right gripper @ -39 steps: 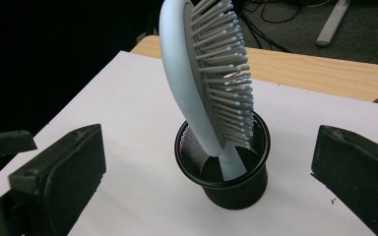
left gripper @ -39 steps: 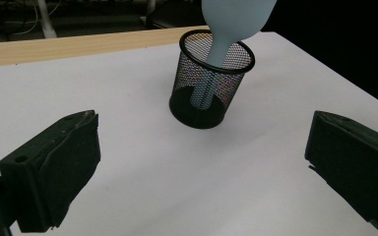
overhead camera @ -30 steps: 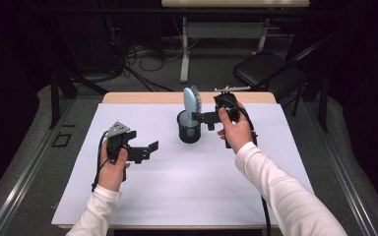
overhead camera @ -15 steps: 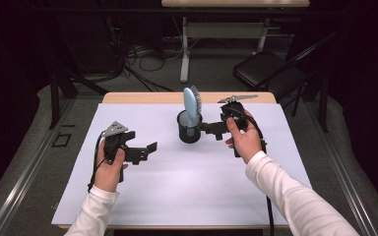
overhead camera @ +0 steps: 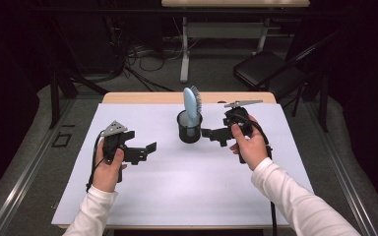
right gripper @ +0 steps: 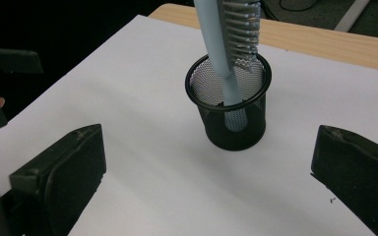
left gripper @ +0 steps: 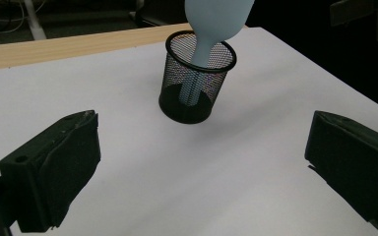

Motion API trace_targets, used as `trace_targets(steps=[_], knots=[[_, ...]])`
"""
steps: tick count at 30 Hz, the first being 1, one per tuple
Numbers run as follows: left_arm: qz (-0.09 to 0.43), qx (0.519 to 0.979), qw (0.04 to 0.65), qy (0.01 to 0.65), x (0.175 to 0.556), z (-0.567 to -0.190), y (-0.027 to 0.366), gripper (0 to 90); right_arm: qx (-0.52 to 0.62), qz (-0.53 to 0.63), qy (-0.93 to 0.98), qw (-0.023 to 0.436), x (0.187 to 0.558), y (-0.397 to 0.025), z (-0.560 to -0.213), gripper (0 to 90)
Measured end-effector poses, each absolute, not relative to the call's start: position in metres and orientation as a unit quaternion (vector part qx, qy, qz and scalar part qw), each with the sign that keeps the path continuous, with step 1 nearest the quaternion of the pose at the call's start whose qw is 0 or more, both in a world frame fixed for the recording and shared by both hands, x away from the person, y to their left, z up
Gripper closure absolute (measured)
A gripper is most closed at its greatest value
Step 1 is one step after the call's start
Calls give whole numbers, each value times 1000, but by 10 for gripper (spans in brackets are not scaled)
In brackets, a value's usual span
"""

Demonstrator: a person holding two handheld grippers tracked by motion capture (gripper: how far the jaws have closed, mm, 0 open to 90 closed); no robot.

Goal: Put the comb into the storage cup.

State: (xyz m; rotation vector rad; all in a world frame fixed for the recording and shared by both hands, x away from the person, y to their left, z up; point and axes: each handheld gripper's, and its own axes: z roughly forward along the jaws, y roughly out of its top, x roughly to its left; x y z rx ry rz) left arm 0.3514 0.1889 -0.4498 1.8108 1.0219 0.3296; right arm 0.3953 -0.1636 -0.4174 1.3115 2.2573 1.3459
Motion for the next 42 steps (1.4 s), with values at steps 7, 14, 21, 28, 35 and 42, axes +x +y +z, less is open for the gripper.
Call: trace_targets(steps=[7,14,21,28,35,42], knots=[[134,749,493,422,350,-447,191,7,442,447,771,101,385,-172,-419,0],[143,758,482,416,346,-443,193,7,447,445,769,106,376,-184,-427,0],[143,758,479,420,341,-445,202,8,456,440,766,110,368,-199,-435,0],[144,755,481,423,335,-449,212,8,466,439,761,109,359,-211,-443,0],[149,747,486,429,330,-454,222,8,464,437,763,112,351,-216,-449,0],[150,742,489,433,326,-460,230,8,466,432,764,112,342,-219,-459,0]])
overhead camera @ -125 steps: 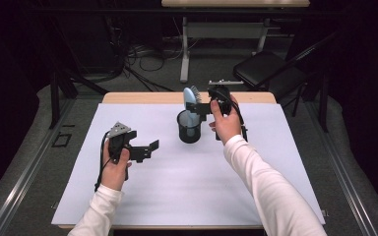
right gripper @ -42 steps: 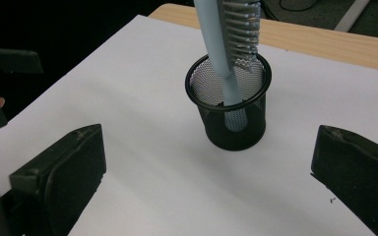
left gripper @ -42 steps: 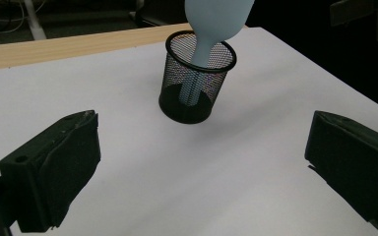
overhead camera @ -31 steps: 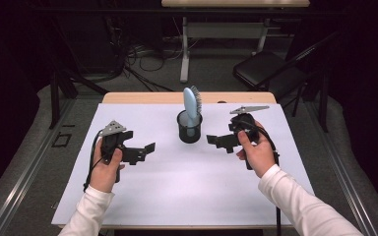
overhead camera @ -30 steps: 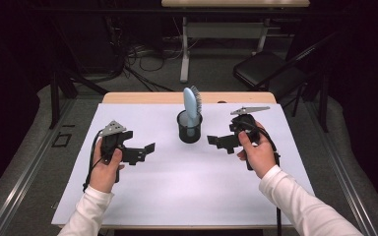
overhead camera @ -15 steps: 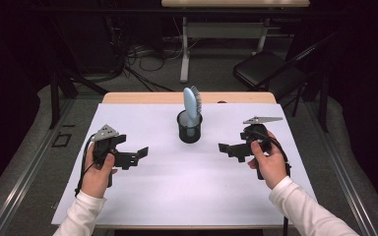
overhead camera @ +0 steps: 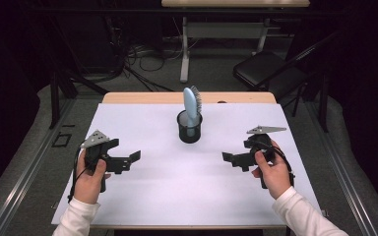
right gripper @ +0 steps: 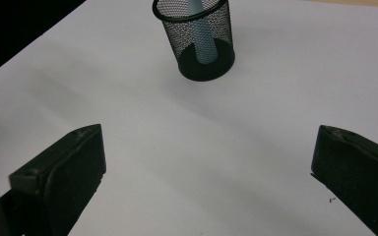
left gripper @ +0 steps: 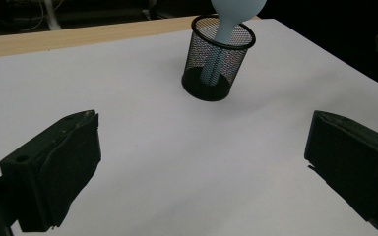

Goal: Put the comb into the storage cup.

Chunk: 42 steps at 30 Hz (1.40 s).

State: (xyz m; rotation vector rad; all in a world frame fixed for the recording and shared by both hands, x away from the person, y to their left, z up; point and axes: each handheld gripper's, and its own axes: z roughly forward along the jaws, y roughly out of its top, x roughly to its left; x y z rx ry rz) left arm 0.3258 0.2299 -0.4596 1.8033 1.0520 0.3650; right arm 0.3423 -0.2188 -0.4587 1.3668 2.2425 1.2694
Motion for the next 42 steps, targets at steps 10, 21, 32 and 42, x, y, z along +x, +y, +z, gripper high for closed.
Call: trace_targets(steps=[10,21,32,42], knots=[[148,736,493,439,321,-469,237,8,478,424,761,113,334,-230,-475,0],[149,734,490,447,322,-483,244,8,487,418,757,124,325,-240,-497,0],[147,734,486,452,325,-492,247,10,496,420,747,137,321,-247,-509,0],[148,735,486,449,325,-496,246,11,499,423,743,143,319,-247,-516,0]])
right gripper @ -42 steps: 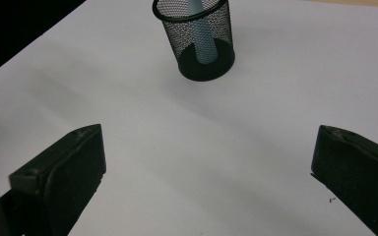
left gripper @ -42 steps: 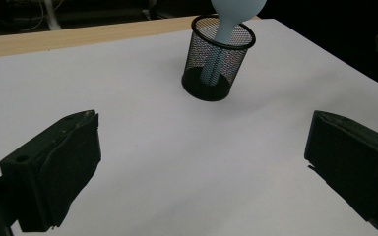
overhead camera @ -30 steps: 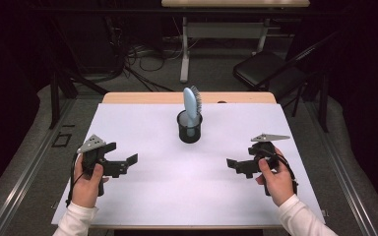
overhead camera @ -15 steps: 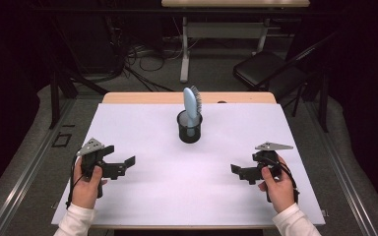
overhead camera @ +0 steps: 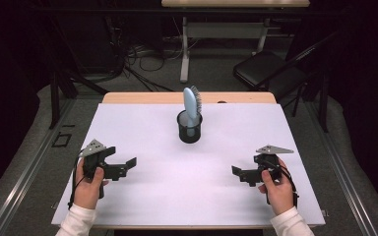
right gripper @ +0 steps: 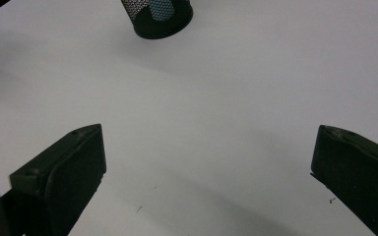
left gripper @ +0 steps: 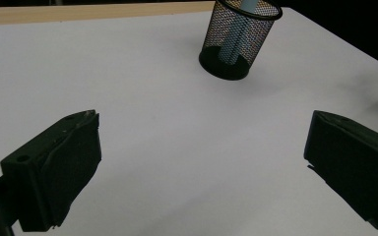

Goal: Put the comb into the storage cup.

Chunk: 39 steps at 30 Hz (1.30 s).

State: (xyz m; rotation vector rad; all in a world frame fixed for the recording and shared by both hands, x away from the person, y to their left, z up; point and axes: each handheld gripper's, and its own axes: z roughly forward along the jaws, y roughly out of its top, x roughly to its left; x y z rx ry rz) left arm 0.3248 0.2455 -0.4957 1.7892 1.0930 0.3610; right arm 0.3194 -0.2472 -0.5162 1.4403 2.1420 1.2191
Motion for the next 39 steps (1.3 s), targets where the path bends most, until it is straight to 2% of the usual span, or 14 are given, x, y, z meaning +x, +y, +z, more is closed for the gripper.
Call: trace_targets(steps=[16,39], knots=[[148,736,484,450,325,-502,245,11,496,415,745,161,314,-248,-524,0],[147,738,481,449,325,-506,244,11,488,415,751,162,311,-246,-529,0]])
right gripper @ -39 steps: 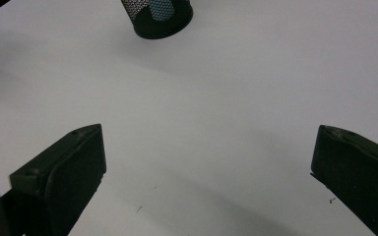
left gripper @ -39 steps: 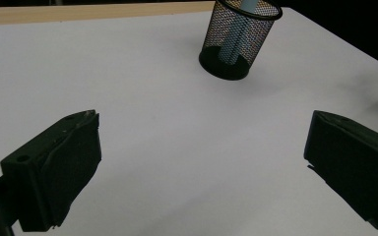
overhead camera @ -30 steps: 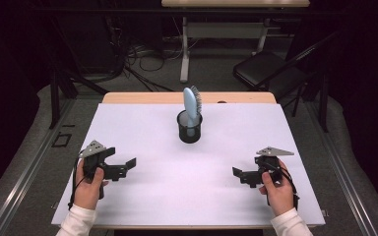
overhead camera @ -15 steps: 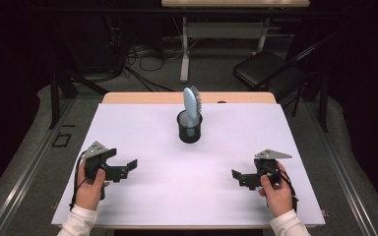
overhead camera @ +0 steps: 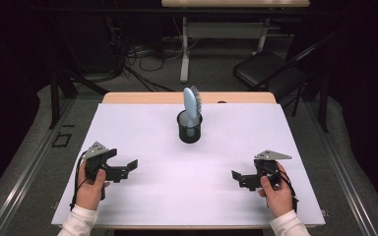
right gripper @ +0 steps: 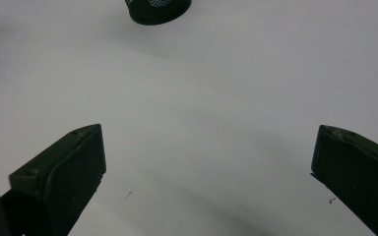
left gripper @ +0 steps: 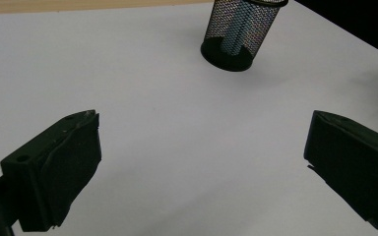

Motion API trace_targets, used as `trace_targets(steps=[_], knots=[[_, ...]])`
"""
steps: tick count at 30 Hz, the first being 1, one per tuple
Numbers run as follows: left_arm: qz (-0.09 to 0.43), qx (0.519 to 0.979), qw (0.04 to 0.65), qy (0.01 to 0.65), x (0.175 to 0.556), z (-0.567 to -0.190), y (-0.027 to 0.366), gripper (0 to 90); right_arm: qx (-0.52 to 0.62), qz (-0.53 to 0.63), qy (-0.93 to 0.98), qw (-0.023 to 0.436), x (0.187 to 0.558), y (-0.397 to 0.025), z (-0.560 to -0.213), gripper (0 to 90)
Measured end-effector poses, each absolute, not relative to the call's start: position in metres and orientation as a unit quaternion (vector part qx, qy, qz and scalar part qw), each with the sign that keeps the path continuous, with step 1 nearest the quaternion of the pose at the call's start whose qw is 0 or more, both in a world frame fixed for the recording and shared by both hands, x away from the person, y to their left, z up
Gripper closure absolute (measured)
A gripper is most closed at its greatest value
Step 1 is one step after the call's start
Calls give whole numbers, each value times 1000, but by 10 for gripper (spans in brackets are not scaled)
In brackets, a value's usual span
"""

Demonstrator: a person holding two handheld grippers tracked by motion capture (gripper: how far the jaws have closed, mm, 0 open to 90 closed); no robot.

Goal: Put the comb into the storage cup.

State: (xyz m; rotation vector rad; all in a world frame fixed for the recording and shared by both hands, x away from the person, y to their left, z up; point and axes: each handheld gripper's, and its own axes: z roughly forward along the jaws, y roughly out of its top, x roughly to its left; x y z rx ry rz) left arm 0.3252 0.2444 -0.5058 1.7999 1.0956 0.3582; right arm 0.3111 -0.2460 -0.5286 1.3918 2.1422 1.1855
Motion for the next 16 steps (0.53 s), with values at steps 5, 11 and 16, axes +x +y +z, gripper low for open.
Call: trace_targets(steps=[5,11,16], knots=[[146,737,482,451,325,-506,246,11,486,415,752,162,311,-245,-529,0],[148,736,480,453,326,-505,248,11,487,415,752,160,310,-246,-528,0],[149,734,483,454,326,-504,249,11,489,417,749,161,310,-248,-527,0]])
